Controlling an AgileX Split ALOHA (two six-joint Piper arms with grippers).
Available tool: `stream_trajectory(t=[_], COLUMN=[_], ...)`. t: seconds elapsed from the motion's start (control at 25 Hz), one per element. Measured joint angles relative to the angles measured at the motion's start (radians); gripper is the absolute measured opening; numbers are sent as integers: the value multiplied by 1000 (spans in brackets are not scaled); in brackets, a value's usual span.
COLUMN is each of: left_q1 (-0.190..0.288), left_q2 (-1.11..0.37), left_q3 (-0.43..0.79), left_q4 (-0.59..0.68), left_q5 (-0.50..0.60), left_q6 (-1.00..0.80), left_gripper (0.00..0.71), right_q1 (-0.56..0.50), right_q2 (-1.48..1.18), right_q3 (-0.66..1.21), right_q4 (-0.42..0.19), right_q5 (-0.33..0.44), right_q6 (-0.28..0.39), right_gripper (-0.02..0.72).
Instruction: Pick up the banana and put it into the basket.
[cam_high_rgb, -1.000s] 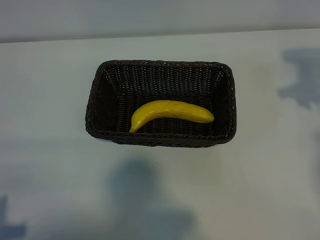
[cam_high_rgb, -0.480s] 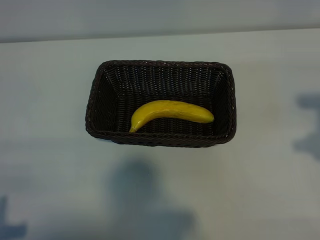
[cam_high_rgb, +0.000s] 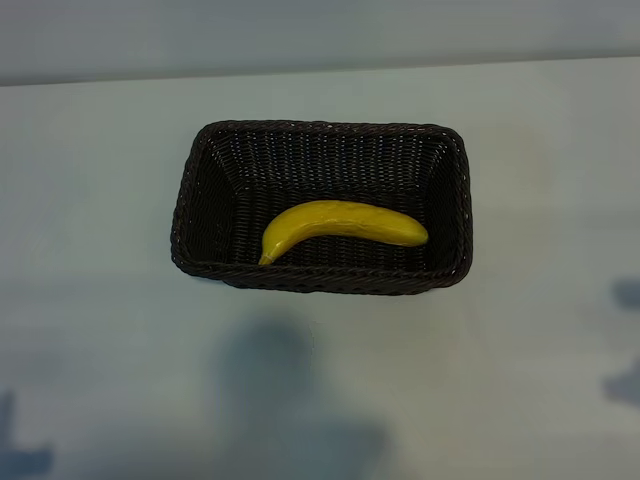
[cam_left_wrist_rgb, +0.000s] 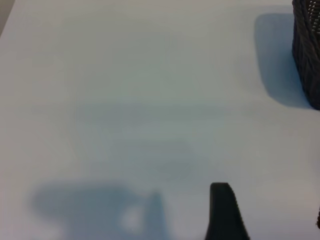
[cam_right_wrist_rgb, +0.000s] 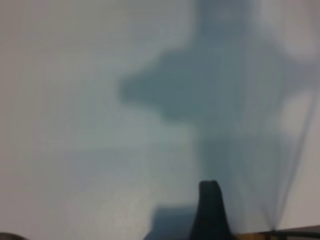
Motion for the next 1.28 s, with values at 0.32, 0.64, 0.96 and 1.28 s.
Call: stream_trajectory(t=[0.32, 0.64, 0.96, 1.28], left_q1=[0, 0, 0, 0], left_q2=[0, 0, 0, 0], left_q3=[0, 0, 0, 0], left_q4=[0, 0, 0, 0], left_q5=[0, 0, 0, 0], left_q6=[1, 1, 1, 1], left_gripper=[479, 479, 479, 479], right_q1=[0, 0, 0, -25], right_q2=[-150, -363, -519, -584], right_q3=[15, 15, 15, 17], right_q4=[1, 0, 0, 0], right_q5=[-34, -35, -35, -34], right_q6=[1, 2, 4, 4], right_gripper=[538, 538, 538, 538])
